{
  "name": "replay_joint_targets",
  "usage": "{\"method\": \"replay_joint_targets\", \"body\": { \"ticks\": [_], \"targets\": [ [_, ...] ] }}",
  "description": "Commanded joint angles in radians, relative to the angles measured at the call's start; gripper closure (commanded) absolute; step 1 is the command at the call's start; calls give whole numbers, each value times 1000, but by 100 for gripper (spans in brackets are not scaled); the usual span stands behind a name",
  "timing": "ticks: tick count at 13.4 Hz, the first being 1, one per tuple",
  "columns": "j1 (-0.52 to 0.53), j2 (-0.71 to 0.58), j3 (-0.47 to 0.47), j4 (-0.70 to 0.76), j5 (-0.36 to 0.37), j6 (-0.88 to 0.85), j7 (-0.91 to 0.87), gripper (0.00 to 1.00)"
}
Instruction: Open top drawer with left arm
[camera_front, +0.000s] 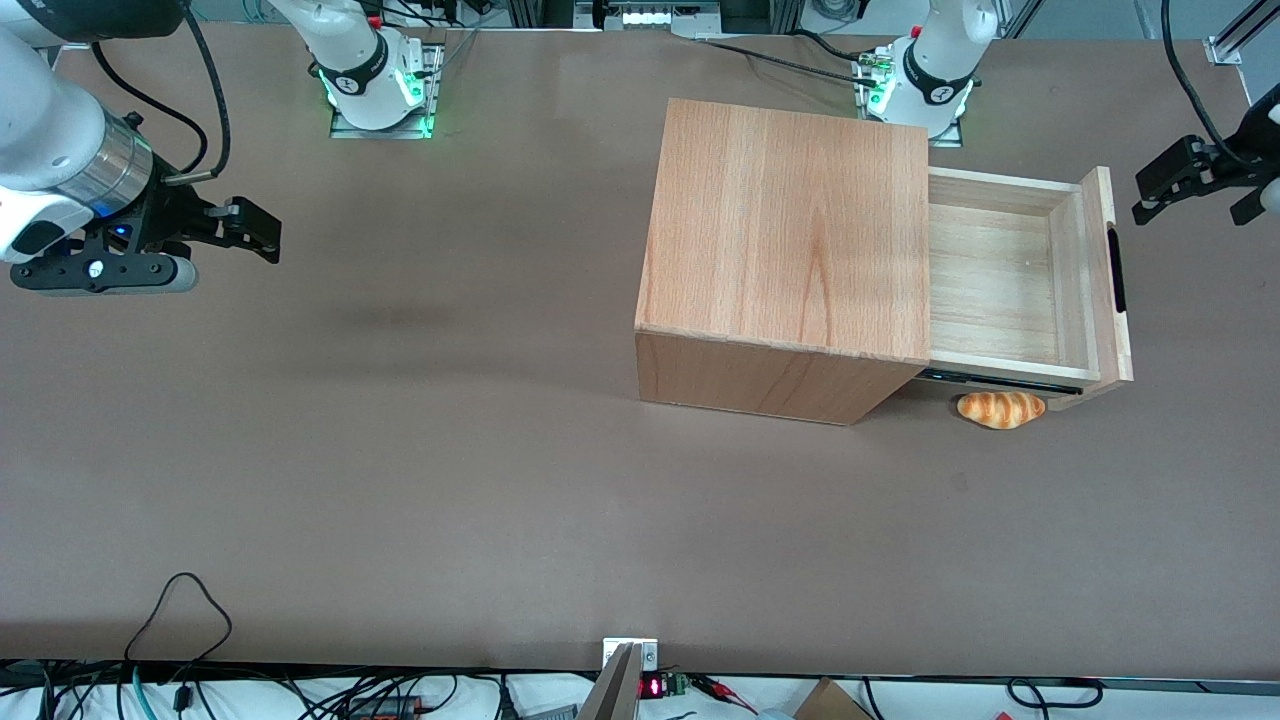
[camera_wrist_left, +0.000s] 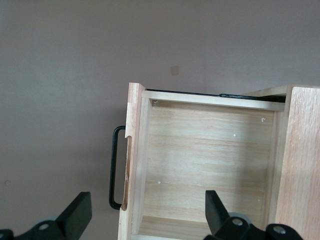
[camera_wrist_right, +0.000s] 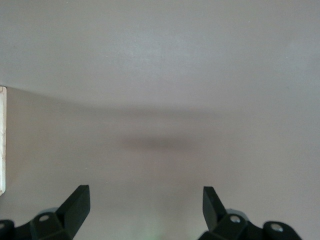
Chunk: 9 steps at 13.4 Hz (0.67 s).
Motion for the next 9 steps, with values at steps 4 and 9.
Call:
{"method": "replay_joint_targets", "body": {
  "ticks": [4,9],
  "targets": [
    [25,-20,5,-26,-41,20,2,0],
    [24,19,5,34,-38,16,10,0]
  ]
}}
